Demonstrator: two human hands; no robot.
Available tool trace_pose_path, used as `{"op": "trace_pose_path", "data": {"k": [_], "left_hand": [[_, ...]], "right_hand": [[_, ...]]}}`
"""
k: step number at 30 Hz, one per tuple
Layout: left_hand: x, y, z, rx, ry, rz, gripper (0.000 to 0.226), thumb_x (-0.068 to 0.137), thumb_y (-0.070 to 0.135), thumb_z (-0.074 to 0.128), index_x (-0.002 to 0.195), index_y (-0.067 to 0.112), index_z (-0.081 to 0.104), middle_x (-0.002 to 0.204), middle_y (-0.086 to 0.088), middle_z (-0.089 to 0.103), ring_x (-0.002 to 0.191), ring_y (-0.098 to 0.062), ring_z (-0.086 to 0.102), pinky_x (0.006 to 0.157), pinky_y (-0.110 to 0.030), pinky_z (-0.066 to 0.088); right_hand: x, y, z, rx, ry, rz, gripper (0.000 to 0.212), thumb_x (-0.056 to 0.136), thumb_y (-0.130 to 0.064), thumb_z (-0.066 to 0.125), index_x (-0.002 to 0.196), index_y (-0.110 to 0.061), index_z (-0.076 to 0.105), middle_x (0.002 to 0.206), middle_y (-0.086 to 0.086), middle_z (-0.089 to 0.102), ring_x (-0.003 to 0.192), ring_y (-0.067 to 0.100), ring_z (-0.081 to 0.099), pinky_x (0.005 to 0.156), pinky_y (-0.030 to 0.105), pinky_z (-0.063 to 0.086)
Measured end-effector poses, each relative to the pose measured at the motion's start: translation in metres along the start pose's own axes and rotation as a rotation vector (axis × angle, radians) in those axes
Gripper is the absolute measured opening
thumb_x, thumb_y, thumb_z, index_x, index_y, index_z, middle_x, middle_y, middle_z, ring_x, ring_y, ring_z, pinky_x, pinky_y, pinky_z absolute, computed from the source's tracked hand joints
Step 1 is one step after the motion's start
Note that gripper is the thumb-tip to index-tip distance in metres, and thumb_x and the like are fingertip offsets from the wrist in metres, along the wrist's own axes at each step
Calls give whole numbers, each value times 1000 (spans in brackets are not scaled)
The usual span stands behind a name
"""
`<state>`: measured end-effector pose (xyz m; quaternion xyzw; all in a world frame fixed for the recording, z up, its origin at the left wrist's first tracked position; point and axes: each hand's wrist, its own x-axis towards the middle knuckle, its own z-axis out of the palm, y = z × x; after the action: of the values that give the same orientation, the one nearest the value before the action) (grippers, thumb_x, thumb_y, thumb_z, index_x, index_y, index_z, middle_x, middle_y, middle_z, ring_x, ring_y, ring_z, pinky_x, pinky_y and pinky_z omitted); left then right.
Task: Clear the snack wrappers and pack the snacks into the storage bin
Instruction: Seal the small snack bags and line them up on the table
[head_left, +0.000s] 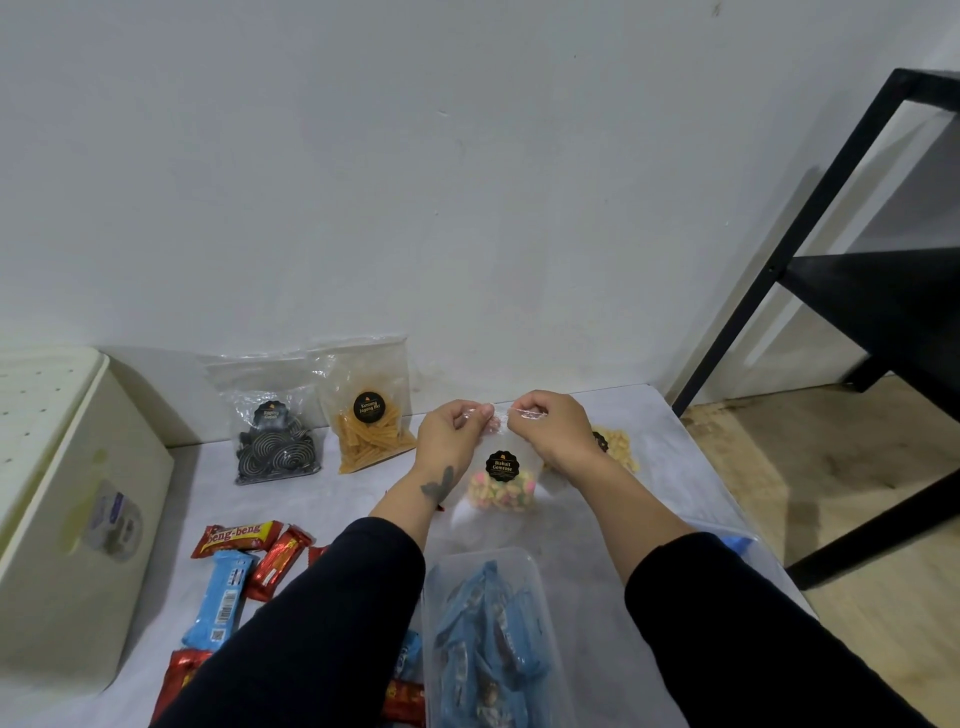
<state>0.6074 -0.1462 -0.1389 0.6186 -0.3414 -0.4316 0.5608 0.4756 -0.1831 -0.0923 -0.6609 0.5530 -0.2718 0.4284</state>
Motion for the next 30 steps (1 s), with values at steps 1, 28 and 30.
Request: {"op": "trace_pose_path", "data": {"k": [1,28,30], "left_hand": [[-1,-1,-1,5,11,3,19,91,21,61,92,3,67,80,-8,72,72,-10,66,76,-26,52],[-12,11,-2,69,76,66,10,93,15,57,84,11,61,72,4,67,63,5,64,76,-24,51],[-12,13,-4,97,85,75,15,93,9,56,79,13,58,69,5,65,56,10,61,71,-20,49]], "right_hand": [[0,0,0,6,3,7,7,80,-12,63,78,-18,66,70,-10,58,66,6,53,58,16,40],[-3,-20,3,-343,-23,24,13,80,-44,62,80,-31,62,88,-14,58,88,10,53,91,37,31],[-4,-19,4,-348,-33,32,14,79,-45,63,80,-31,62,87,-13,58,88,10,53,91,38,32]]}}
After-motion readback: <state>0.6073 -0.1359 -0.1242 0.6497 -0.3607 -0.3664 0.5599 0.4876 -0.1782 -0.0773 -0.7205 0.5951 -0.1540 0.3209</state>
